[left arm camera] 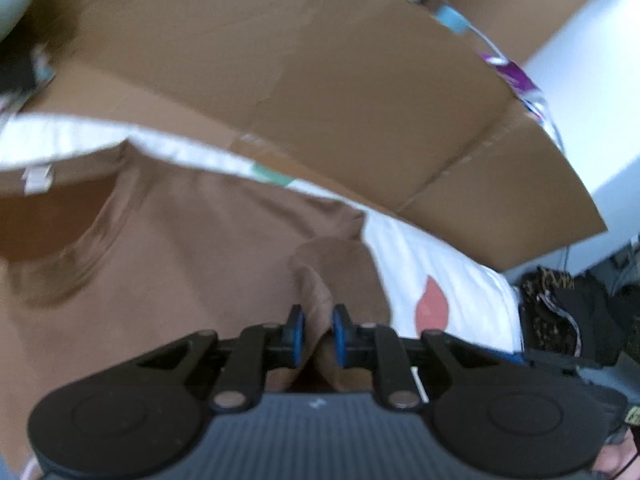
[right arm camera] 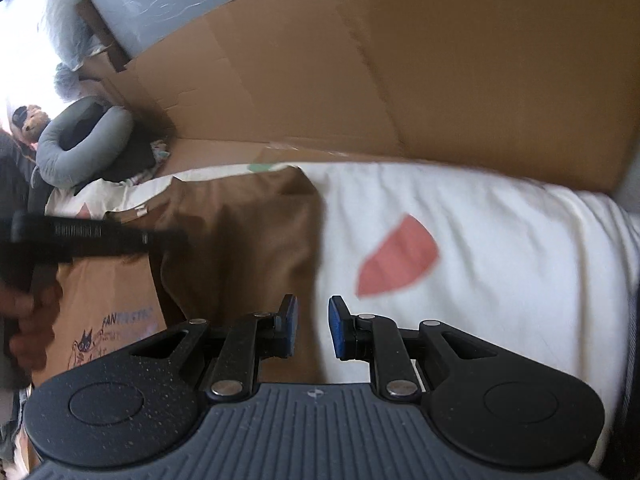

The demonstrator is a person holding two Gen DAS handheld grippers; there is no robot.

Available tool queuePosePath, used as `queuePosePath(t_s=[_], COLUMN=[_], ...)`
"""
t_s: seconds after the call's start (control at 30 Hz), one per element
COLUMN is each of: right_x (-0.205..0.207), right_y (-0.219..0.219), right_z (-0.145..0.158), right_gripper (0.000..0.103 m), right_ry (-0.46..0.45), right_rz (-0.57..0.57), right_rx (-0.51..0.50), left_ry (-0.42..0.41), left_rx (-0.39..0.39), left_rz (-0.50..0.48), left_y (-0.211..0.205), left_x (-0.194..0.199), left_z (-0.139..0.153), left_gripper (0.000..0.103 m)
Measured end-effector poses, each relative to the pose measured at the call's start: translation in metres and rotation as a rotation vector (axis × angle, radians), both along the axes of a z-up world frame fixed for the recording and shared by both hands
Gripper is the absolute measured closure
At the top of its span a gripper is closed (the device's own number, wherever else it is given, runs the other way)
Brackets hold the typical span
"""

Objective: Fold clothes

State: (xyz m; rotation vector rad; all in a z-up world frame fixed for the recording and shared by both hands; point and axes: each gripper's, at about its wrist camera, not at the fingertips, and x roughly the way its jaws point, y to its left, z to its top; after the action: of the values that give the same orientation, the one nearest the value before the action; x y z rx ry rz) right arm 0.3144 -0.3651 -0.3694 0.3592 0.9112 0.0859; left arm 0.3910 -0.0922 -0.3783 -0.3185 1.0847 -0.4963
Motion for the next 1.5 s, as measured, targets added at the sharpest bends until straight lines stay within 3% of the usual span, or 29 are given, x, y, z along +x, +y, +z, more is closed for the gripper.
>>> queuePosePath(t_s=[0.03, 0.07, 0.13, 0.4, 0.63, 0.73, 0.8, 0.87, 1.0, 1.27, 1.33, 1.4, 1.5], right_x=[0.008, 0.017, 0.035, 0.098, 0.120, 0.125, 0.128, 0.132, 0.146, 0.195, 0.205, 0.215, 0.227], right_y=[0.003, 0.006, 0.011, 0.026, 0.028, 0.027, 0.026, 0.026, 0.031, 0.050, 0.052, 0.053, 0.058], right_z=[0.000, 0.000, -0.002, -0.012, -0.020, -0.023, -0.023, -0.021, -0.011, -0.027, -0.031, -0.033, -0.034], right_gripper=[0.080, 0.078, 0.073, 0.071, 0.071, 0.071, 0.071, 0.069, 0.055, 0.057, 0.061, 0.084, 0.093], right_ry=[-0.003, -0.005, -0.011, -0.014, 0.014, 0.026, 0.034, 0.033, 0.026, 0.210, 0.263, 0.311, 0.355], right_rz=[0.011, 0.022, 0.040, 0.085, 0.100, 0.104, 0.098, 0.089, 0.079, 0.137, 0.149, 0.164, 0.194], right_rx=[-0.010, -0.021, -0.039, -0.112, -0.157, -0.180, -0.183, -0.173, -0.153, -0.276, -0.302, -0.319, -0.360], left_ry=[0.006, 0.001, -0.008, 0.009, -0.007, -0.014, -0.012, -0.004, -0.017, -0.058, -0.062, -0.069, -0.082], left_rx=[-0.011, -0.026, -0.044, -0.074, -0.092, -0.099, -0.097, -0.100, -0.135, -0.207, -0.219, -0.226, -0.240], left_rz=[0.025, 0.047, 0.076, 0.114, 0.169, 0.168, 0.177, 0.180, 0.168, 0.094, 0.071, 0.059, 0.051], left_y=[0.006, 0.012, 0.020, 0.030, 0.041, 0.041, 0.042, 0.044, 0.046, 0.037, 0.034, 0.032, 0.031], left_x=[-0.001, -0.003, -0.006, -0.006, 0.004, 0.009, 0.012, 0.012, 0.005, -0.011, -0.017, -0.022, -0.030], left_z=[-0.004, -0.007, -0.013, -0.038, -0.046, -0.049, -0.049, -0.049, -0.040, -0.012, -0.005, 0.000, 0.007], left_gripper=[0.077, 0.061, 0.040, 0.039, 0.039, 0.046, 0.064, 0.098, 0.099, 0.100, 0.100, 0.100, 0.101])
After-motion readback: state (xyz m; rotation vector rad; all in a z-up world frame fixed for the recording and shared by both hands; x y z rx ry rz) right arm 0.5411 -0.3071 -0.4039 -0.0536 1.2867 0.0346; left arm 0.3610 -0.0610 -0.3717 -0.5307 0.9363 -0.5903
